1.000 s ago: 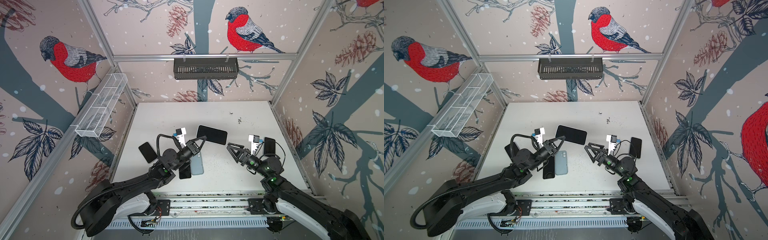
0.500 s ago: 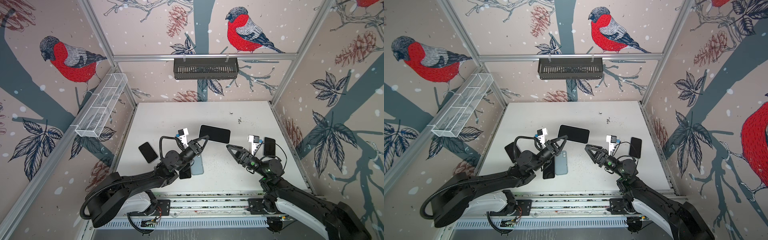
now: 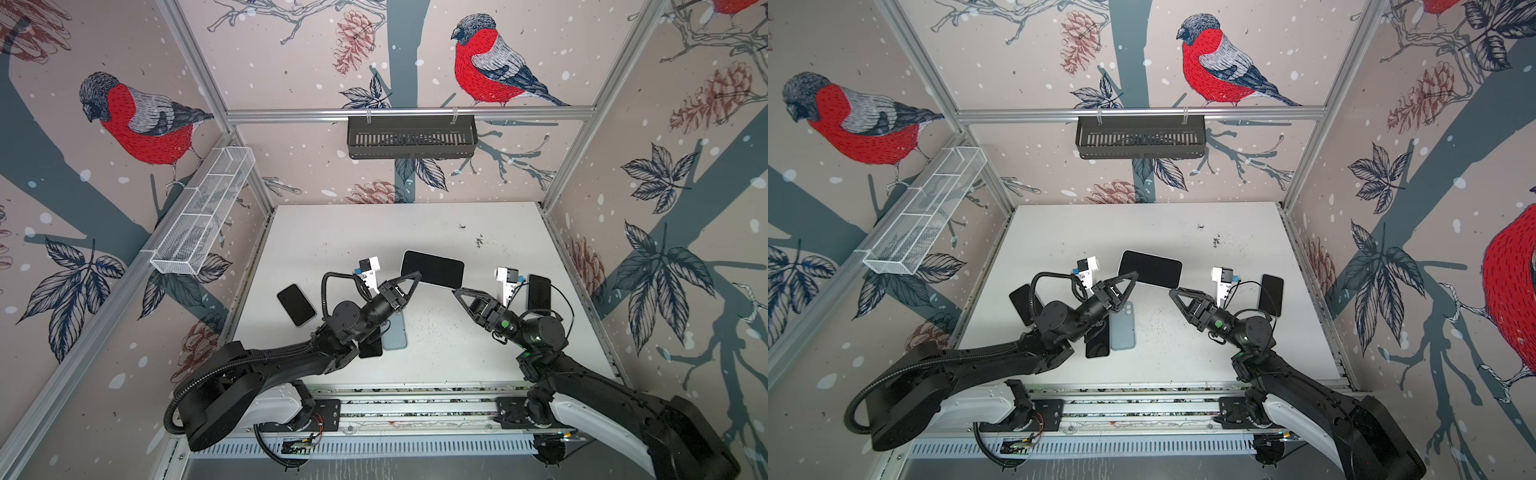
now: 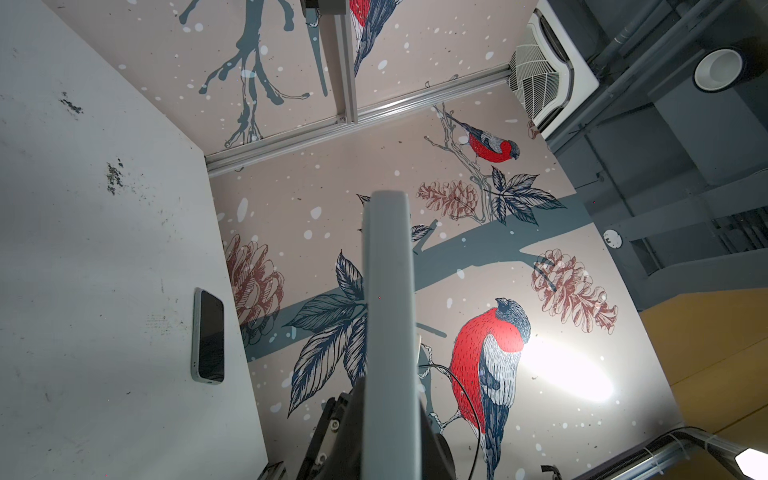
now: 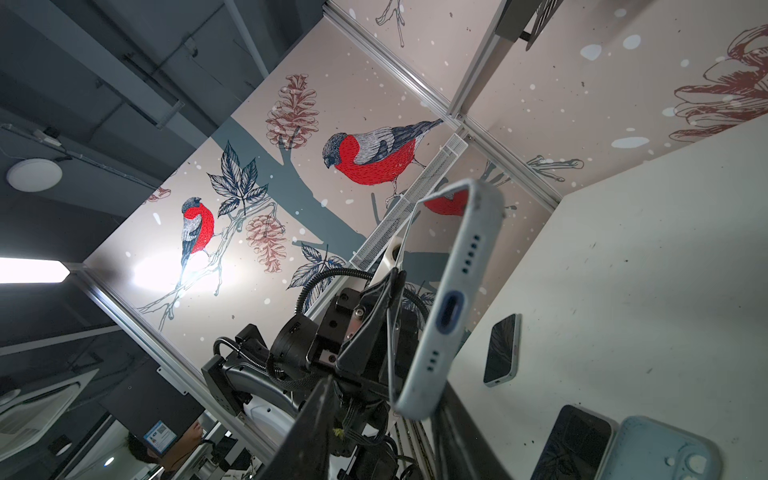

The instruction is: Take the phone out of the phone case

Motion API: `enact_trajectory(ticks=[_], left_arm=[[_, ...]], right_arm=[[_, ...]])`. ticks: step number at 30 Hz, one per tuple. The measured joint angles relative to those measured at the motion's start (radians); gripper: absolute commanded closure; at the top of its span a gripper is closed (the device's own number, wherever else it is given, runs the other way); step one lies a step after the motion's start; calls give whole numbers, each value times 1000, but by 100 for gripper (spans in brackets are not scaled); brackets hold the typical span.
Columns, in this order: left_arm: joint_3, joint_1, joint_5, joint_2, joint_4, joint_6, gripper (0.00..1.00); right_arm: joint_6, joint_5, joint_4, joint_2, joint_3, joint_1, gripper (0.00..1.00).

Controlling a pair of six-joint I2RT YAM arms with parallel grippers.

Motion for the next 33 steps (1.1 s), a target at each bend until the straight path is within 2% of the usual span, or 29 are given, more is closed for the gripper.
enact_trajectory(ticks=[3, 12, 19, 24, 33], left_arm=[[-3, -2, 2, 0, 12, 0, 100], [-10, -13, 2, 11, 52, 11, 100], [-7, -33, -5, 19, 58, 18, 100], [17, -79, -49, -5, -11, -6, 100], [61, -153, -103, -21, -86, -13, 100]], right_arm=[[1, 0, 4, 2, 0, -2, 67], [19, -4, 15, 2, -6, -13, 88], [18, -19, 64, -3, -40, -23, 98], [-77, -27, 103, -35, -77, -23, 99], [-359, -22, 163, -129, -149, -10, 99]])
